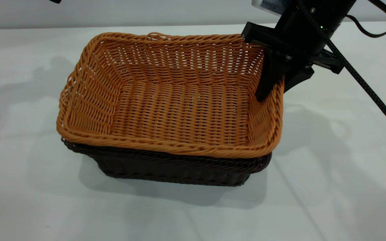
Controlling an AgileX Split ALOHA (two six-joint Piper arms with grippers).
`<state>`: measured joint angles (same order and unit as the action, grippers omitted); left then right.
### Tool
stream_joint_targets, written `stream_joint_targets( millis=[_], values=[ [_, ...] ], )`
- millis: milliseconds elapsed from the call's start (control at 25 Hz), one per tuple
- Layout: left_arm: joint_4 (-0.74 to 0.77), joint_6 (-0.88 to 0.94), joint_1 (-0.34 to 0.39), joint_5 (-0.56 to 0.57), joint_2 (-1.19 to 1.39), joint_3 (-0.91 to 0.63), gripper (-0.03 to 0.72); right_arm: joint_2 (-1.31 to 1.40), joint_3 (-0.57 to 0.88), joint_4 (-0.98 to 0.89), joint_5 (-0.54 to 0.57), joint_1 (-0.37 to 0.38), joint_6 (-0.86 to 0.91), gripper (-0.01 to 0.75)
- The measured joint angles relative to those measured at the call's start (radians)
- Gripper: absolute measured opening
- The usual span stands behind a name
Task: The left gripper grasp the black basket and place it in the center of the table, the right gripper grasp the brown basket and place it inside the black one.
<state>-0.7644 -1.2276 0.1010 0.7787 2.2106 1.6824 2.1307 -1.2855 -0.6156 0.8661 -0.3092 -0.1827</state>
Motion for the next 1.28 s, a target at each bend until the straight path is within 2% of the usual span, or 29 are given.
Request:
stream_joint_targets(
  millis=[240, 520, 640, 840, 1000, 1120, 1280],
  values=[
    [0.0, 0.0, 0.0, 0.018, 0.0, 0.0, 0.489, 0.03, -0.016, -0.001, -0.006, 0.0, -0.041, 0.068],
    [0.0, 0.0, 0.0, 0.026, 0.0, 0.0, 0.488, 0.057, -0.08, 0.025, 0.043, 0.0, -0.058, 0.085],
    [0.0, 0.0, 0.0, 0.026, 0.0, 0.0, 0.488, 0.059, -0.106, 0.043, 0.072, 0.0, -0.063, 0.157],
    [0.0, 0.0, 0.0, 0.037, 0.0, 0.0, 0.488, 0.059, -0.132, 0.049, 0.09, 0.0, -0.065, 0.389],
    [0.0, 0.002, 0.0, 0.042, -0.005, 0.0, 0.488, 0.059, -0.174, 0.087, 0.152, 0.0, -0.065, 0.538],
    [0.003, 0.019, 0.0, 0.042, -0.032, 0.0, 0.488, 0.036, -0.218, 0.123, 0.18, 0.0, -0.055, 0.59],
    [0.015, 0.086, 0.0, 0.048, -0.106, 0.0, 0.488, -0.053, -0.258, 0.155, 0.188, 0.0, -0.037, 0.595]
  ],
)
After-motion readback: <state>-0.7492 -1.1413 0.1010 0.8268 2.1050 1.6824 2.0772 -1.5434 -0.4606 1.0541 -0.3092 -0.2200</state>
